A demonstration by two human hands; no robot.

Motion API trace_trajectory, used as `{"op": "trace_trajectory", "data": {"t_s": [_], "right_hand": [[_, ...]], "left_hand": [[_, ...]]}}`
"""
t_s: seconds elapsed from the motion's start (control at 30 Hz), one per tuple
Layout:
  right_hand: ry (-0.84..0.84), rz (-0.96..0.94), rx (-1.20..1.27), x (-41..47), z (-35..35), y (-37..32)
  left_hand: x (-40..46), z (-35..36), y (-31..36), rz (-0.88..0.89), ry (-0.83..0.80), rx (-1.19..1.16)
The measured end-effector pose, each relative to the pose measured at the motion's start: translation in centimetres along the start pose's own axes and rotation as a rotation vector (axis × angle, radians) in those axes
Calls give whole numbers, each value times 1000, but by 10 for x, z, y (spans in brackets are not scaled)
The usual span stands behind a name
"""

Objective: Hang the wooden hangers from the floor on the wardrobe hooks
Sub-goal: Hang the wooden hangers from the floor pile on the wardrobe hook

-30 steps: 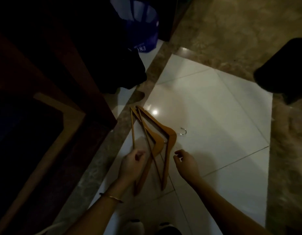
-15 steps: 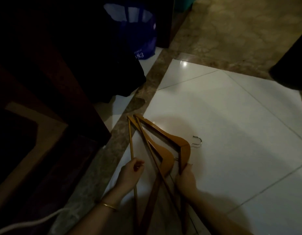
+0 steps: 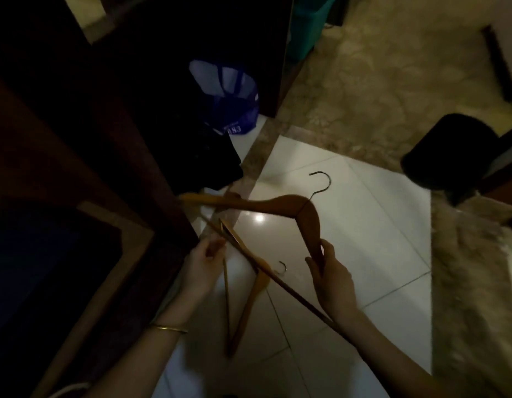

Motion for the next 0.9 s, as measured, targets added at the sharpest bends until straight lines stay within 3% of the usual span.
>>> {"op": "trace_trajectory", "data": {"t_s": [0.1,0.2,0.27,0.37,0.6,0.73,0.9], "right_hand": [[-66,-143,-135,-30,-74,-51],[-129,-369,-230,-59,-142,-106],[-147,-512,-279,-74,-182,-147],[-113,-726,-220,-91,-253,-228],[-162,-980,61,-130,-367,-424],[-143,-1194,-29,-171,-403,-538],[-110,-1412,22,-223,-418,-633]], "left_hand": [[-41,-51,100,185,39,136],[-85,-98,192,384,51,474],[-110,-126,236,366,-29,574],[-150,-188,298,308,-10,415],[-254,-375,425,379,379,371],[-317,-469,479,407,694,419],[-373,-549,505,374,932,532]]}}
Point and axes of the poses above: each hand's wrist, its own x-axis towards the middle knuckle, its own z-axis out of the palm, y = z × x, the point moved 7 cm from there along x, towards the middle knuckle, and after that the axes turned 2 degrees about -x, right-handed, at the moved point
